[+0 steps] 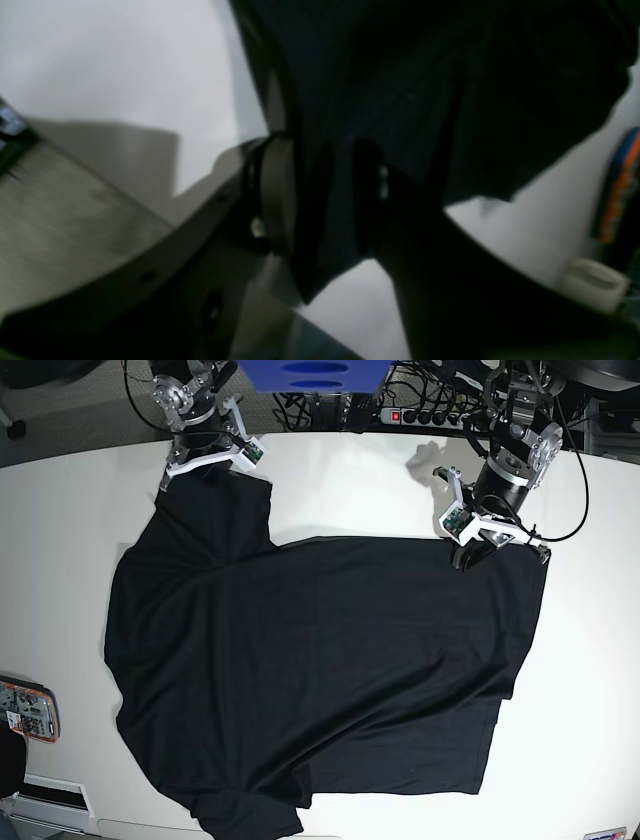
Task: Fold the T-shirt properly
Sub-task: 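Close both grippers on the shirt's shoulder edges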
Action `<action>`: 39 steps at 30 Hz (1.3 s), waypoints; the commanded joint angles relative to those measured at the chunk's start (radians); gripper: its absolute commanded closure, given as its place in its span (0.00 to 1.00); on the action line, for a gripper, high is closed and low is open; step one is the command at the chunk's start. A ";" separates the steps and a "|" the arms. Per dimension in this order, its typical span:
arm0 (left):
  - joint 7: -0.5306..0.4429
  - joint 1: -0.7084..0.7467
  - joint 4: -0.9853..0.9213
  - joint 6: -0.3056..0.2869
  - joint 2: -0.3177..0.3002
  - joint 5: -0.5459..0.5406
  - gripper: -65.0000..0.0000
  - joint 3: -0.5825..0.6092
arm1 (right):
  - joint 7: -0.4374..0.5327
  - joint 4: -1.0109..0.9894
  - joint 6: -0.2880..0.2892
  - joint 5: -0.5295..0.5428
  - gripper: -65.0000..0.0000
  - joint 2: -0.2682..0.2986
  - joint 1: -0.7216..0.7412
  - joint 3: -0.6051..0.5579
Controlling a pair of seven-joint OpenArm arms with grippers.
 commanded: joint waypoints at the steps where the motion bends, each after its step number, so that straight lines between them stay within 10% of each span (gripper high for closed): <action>1: -0.019 0.003 0.016 0.012 -0.009 -0.002 0.91 -0.005 | 0.001 0.003 -0.006 -0.026 0.73 0.004 -0.008 -0.003; 32: -0.020 0.017 0.016 0.012 -0.009 -0.002 0.91 -0.005 | 0.001 -0.019 -0.007 -0.083 0.73 0.003 0.141 -0.004; 39: -0.020 0.015 0.016 0.012 -0.030 -0.002 0.91 -0.005 | -0.053 -0.017 -0.006 -0.083 1.00 0.003 0.141 -0.006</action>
